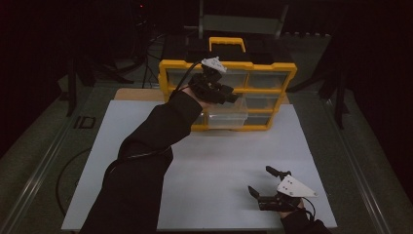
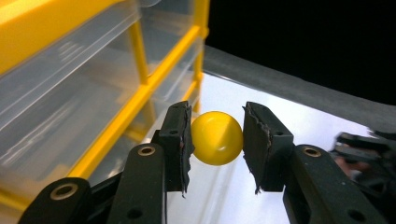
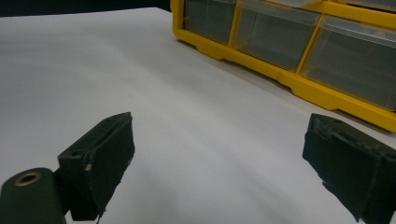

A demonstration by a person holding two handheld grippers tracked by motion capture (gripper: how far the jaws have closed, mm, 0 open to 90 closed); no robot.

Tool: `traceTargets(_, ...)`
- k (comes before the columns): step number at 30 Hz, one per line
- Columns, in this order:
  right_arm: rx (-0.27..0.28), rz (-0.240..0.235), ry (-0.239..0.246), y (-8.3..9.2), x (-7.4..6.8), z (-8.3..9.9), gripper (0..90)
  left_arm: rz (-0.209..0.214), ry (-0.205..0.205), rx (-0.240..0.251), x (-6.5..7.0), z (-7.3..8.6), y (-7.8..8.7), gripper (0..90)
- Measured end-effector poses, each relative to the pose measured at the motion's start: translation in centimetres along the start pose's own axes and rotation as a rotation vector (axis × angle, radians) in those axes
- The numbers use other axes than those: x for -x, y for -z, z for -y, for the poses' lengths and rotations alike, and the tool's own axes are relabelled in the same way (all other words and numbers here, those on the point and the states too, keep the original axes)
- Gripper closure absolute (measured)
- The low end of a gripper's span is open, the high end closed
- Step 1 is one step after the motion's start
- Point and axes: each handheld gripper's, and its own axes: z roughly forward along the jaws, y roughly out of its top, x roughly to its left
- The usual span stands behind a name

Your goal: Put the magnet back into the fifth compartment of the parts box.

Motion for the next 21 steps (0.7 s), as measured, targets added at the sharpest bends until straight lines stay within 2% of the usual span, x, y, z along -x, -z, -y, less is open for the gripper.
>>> traceTargets(1, 0.000, -0.001, 0.000, 0.0, 0.0, 0.0, 8.9, -0.013, 0.010, 0.005, -0.1, 0.1, -0.1, 63.0)
traceTargets(3, 0.000, -0.001, -0.001, 0.0, 0.0, 0.0, 8.9, -0.012, 0.028, 0.008, -0.2, 0.1, -0.2, 63.0)
traceTargets(9, 0.000, -0.002, -0.001, 0.0, 0.0, 0.0, 8.9, -0.036, 0.053, -0.007, -0.4, 0.3, -0.9, 63.0)
traceTargets(10, 0.000, -0.001, 0.000, 0.0, 0.0, 0.0, 8.9, -0.050, 0.069, -0.013, -0.5, 0.4, -1.2, 63.0)
traceTargets(11, 0.000, -0.002, 0.000, 0.0, 0.0, 0.0, 8.9, -0.063, 0.069, -0.015, -0.5, 0.5, -1.2, 63.0)
traceTargets(16, 0.000, -0.001, 0.001, 0.0, 0.0, 0.0, 8.9, -0.076, 0.095, -0.014, -0.8, 0.7, -1.7, 63.0)
traceTargets(21, -0.001, 0.000, 0.002, 0.0, 0.0, 0.0, 8.9, -0.094, 0.113, -0.050, -0.9, 1.0, -2.4, 62.9)
